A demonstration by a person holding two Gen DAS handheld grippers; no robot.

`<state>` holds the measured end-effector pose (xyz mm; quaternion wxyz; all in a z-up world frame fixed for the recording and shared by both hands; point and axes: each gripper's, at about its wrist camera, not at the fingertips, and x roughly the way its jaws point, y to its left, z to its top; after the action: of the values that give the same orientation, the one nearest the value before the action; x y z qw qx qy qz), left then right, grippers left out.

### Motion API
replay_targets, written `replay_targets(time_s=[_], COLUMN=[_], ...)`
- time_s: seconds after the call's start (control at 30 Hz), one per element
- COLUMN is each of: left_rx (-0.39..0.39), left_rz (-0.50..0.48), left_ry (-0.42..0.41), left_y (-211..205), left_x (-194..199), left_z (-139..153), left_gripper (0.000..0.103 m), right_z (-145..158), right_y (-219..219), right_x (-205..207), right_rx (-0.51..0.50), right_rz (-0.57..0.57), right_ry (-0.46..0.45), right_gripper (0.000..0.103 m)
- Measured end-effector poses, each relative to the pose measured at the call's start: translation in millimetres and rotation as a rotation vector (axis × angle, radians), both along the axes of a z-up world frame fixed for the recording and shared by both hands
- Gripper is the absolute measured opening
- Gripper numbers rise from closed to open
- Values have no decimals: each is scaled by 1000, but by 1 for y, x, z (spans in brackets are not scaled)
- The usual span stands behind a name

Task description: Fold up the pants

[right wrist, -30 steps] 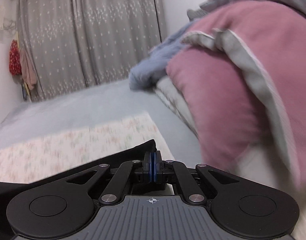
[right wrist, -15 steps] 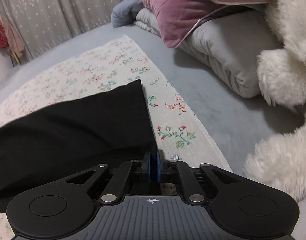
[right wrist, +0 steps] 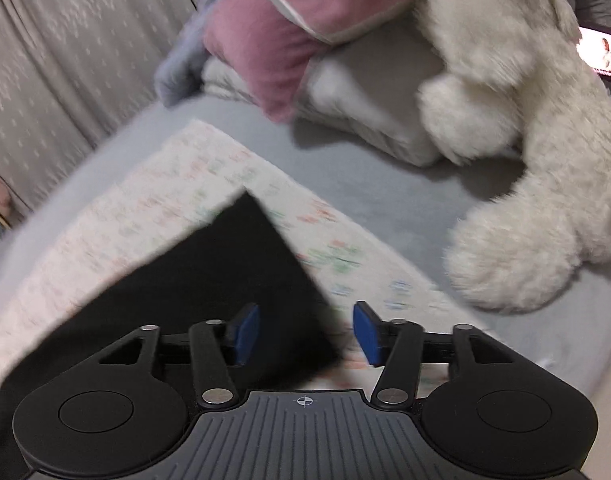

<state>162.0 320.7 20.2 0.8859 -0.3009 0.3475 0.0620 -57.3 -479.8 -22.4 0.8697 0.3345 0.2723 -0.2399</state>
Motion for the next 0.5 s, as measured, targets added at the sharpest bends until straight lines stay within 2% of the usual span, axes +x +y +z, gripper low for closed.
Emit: replay_targets(time_s=[0.07, 0.1, 0.13, 0.2, 0.27, 0.37, 0.5], left_rx=[26, 30, 20, -11, -16, -16, -39], left_rz=[-3, -6, -6, 22, 41, 50, 43], left_ry=[-6, -5, 9, 55, 33, 2, 19], left_y=[-10, -12, -11, -5, 5, 18, 27], left_x=[1, 1, 1, 4, 3, -5, -8], left_z=[-13, -21, -31, -42, -40, -36, -40], left_gripper=[66, 66, 66, 66, 67, 73, 73], right_z=[16, 24, 30, 38, 38, 21, -4], right_y=[23, 38, 53, 85, 125, 191, 275], right_x=[14, 24, 31, 46, 60, 84, 101], right_rx=[-25, -45, -63, -110, -233, -453, -649], right_rz=[74, 120, 162, 255, 372, 572, 832], right_ry=[-31, -42, -50, -69, -71, 2, 37], right_gripper=[61, 68, 74, 78, 81, 82, 79])
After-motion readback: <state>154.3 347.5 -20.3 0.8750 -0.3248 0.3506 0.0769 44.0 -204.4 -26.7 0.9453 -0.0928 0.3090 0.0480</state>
